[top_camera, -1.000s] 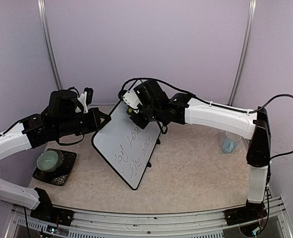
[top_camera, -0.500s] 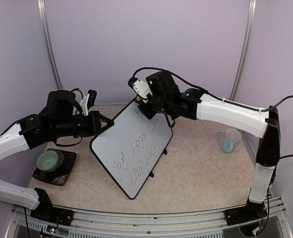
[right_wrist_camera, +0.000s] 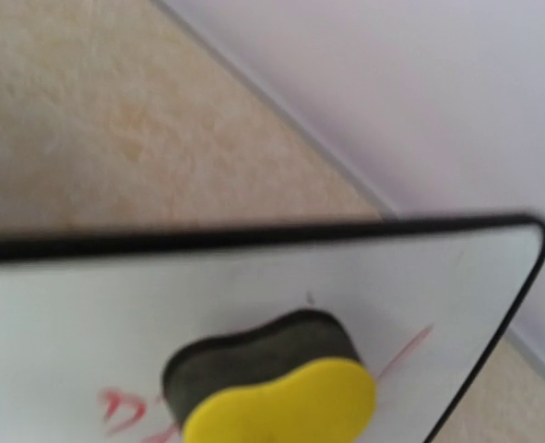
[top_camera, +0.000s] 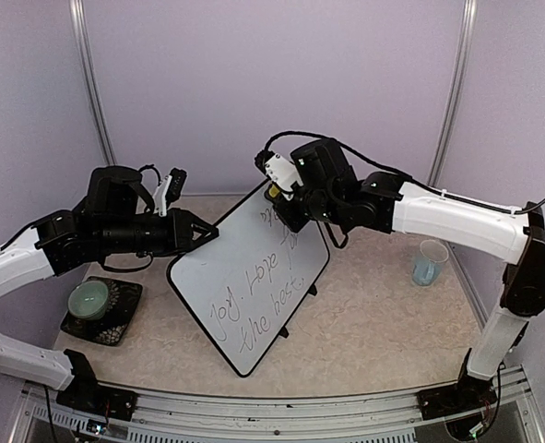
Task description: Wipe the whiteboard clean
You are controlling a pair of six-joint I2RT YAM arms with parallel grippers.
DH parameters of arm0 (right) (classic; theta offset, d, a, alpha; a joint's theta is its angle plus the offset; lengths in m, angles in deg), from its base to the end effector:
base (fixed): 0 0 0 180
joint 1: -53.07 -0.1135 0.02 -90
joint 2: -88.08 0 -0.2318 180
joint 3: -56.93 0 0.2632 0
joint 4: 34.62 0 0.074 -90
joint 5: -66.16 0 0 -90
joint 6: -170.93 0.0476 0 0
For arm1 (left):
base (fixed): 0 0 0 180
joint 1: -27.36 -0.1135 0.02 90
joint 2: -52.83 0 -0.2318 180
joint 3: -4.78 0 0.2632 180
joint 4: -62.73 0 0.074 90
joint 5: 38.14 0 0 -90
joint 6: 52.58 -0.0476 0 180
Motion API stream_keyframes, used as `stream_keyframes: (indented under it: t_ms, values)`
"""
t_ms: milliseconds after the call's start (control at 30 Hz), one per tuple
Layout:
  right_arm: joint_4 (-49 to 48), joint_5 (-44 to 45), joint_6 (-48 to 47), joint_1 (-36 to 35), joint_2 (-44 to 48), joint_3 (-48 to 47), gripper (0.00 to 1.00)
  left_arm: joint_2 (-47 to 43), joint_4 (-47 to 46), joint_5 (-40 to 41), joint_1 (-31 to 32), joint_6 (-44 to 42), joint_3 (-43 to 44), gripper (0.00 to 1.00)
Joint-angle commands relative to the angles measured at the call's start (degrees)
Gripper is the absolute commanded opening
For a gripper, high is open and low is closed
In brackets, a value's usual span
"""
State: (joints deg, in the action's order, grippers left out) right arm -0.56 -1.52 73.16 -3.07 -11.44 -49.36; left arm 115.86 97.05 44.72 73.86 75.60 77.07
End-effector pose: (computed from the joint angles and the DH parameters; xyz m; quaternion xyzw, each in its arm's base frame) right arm 0.2516 0.3425 0.3190 -0.3580 0.7642 0.0584 0.5334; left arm 0.1915 -0.2104 0.3111 0.0944 0.8374 -0.3997 0.3607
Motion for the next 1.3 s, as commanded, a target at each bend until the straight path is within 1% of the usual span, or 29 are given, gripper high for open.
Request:
stream_keyframes:
  t_ms: [0, 133, 200, 300, 400, 533, 633, 767, 867, 1067, 1267]
  values:
    - [1.3, 3.9, 1.8, -2.1, 0.1, 1.6, 0.0, 0.7, 0.5, -0.8, -0.4, -1.1, 4.1, 0.3]
    - [2.1, 6.8, 1.7, -3.2, -1.0, 0.7, 0.0, 2.8, 1.1, -1.3, -1.1, -2.0, 6.3, 0.44]
    - [2.3, 6.7, 1.7, -3.6, -1.4, 0.1, 0.0, 4.5, 2.2, -1.3, -1.1, -2.8, 7.8, 0.49]
    - [2.2, 5.9, 2.0, -3.9, -2.1, -1.2, 0.0, 7.0, 3.7, -1.0, -1.2, -3.9, 9.7, 0.5]
    - [2.7, 5.2, 2.2, -4.0, -3.3, -2.9, 0.0, 8.9, 4.6, -0.6, -1.1, -4.6, 10.9, 0.5]
    - [3.8, 5.0, 2.1, -4.0, -5.3, -5.6, 0.0, 9.8, 4.5, -0.3, -1.1, -5.0, 11.2, 0.46]
    - [4.4, 4.4, 2.0, -3.9, -6.0, -7.0, 0.0, 9.9, 4.5, -0.1, -1.1, -5.2, 11.0, 0.4]
    - [5.1, 4.0, 2.5, -3.8, -6.2, -7.2, 0.0, 10.0, 4.5, 0.0, -1.1, -5.3, 10.9, 0.26]
    - [5.4, 2.6, 3.1, -3.9, -6.0, -6.0, 0.0, 9.9, 4.5, 0.2, -1.1, -5.5, 10.6, 0.19]
    - [6.4, -0.2, 5.5, -3.8, -5.1, -1.7, 0.0, 9.6, 4.0, 0.4, -0.8, -5.5, 10.3, 0.1]
    - [5.5, -1.1, 7.4, -3.9, -3.5, 3.8, 0.0, 9.7, 3.3, 0.4, -0.2, -5.4, 10.2, 0.04]
